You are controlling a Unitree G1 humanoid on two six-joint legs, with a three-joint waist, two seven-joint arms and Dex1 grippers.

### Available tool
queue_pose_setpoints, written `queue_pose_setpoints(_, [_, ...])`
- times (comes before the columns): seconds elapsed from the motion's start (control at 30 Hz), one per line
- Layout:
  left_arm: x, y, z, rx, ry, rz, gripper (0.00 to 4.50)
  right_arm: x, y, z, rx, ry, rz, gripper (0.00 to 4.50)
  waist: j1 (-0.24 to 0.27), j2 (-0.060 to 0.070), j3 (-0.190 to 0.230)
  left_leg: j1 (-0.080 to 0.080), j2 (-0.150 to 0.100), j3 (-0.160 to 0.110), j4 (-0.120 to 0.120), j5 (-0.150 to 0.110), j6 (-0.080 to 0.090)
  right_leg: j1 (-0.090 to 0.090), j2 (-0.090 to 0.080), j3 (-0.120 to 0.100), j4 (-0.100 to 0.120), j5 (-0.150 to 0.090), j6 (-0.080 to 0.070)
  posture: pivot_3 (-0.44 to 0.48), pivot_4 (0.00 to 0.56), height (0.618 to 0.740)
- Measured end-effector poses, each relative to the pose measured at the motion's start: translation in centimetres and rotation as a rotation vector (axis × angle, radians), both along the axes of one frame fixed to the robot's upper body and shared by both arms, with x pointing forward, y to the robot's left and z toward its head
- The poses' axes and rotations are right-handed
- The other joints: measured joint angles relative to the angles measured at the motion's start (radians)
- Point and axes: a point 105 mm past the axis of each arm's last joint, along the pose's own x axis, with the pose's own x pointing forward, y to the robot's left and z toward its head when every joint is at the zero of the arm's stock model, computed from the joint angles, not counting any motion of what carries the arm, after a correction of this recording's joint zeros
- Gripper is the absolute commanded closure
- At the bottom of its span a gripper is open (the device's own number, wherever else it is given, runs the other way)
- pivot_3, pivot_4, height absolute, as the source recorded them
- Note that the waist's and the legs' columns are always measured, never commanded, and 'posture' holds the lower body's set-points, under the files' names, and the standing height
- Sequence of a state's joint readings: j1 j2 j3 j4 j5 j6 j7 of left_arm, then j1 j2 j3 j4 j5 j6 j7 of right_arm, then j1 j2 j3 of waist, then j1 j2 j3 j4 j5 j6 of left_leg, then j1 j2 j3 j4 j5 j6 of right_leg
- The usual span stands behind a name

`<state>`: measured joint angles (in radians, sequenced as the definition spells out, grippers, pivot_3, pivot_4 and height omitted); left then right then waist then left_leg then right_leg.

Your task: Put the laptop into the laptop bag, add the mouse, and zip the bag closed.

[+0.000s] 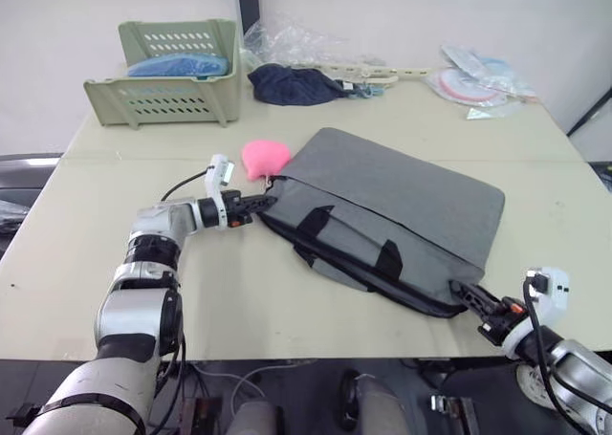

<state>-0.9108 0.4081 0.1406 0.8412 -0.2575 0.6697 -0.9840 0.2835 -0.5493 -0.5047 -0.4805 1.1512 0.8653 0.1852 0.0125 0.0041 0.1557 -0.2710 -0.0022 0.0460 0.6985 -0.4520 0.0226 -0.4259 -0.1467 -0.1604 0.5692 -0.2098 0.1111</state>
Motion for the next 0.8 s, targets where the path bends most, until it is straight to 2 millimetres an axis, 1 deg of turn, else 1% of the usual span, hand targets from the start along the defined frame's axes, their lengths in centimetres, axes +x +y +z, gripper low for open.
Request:
queue_pose_setpoints(0.07, [-0.5,0.3,0.0,0.004,0.002,0.006,4.5,0.5,-0.1,0.1,-0.019,0.0,0.017,3.63,-0.004,0.001,0.0,0.0,0.001,0.0,-0.001,0.0,0.0,0.0,0.0,0.0,0.0,0.0,0.0,0.0,0.15,0.74])
queue_pose_setpoints(0.17, [-2.3,1.3,-0.1,0.027,0.016,0.035,4.5,1.8,0.0,0.7,-0.038,-0.015,0.057,3.63,-0.016,0.001,-0.001,0.001,0.002,-0.002,-0.001,-0.001,-0.001,0.0,0.001,0.001,0.0,0.0,0.0,0.0,0.15,0.74])
queue_pose_setpoints(0.23, [-3.1,1.6,-0.1,0.036,0.025,0.043,4.5,2.3,-0.1,0.8,-0.055,-0.017,0.074,3.63,-0.018,0.001,-0.001,0.002,0.002,-0.005,-0.001,-0.001,-0.002,0.0,0.001,0.002,0.0,0.0,0.0,0.0,0.15,0.74])
queue_pose_setpoints(0.27, [-4.0,1.9,-0.2,0.045,0.034,0.056,4.5,2.9,-0.1,1.0,-0.071,-0.02,0.094,3.63,-0.021,0.002,0.0,0.003,0.003,-0.005,-0.001,-0.001,-0.002,0.0,0.002,0.002,0.0,0.0,0.0,0.0,0.15,0.74])
queue_pose_setpoints(0.4, [-5.8,2.3,-0.3,0.07,0.057,0.08,4.5,4.2,-0.1,1.4,-0.109,-0.029,0.131,3.63,-0.017,0.003,0.0,0.003,0.003,-0.006,-0.001,-0.002,-0.003,0.0,0.002,0.002,0.0,0.0,0.0,0.0,0.15,0.74])
queue_pose_setpoints(0.47, [-6.2,2.3,-0.2,0.076,0.06,0.086,4.5,4.5,-0.2,1.5,-0.118,-0.032,0.137,3.63,-0.016,0.004,0.0,0.002,0.003,-0.006,-0.001,-0.002,-0.003,0.0,0.002,0.002,0.0,0.0,0.0,0.0,0.15,0.74])
queue_pose_setpoints(0.6, [-7.1,2.8,-0.1,0.082,0.072,0.119,4.5,5.6,0.3,1.9,-0.139,-0.046,0.168,3.63,-0.025,0.005,0.001,0.003,0.004,-0.006,-0.001,-0.002,-0.004,0.0,0.003,0.003,0.0,0.0,0.0,0.0,0.15,0.74])
queue_pose_setpoints(0.8, [-8.6,4.1,0.3,0.096,0.082,0.211,4.5,8.4,1.7,2.9,-0.183,-0.076,0.231,3.63,-0.041,0.011,0.004,0.002,0.008,-0.005,-0.001,-0.004,-0.007,-0.001,0.008,0.003,0.0,-0.001,-0.001,0.0,0.15,0.74])
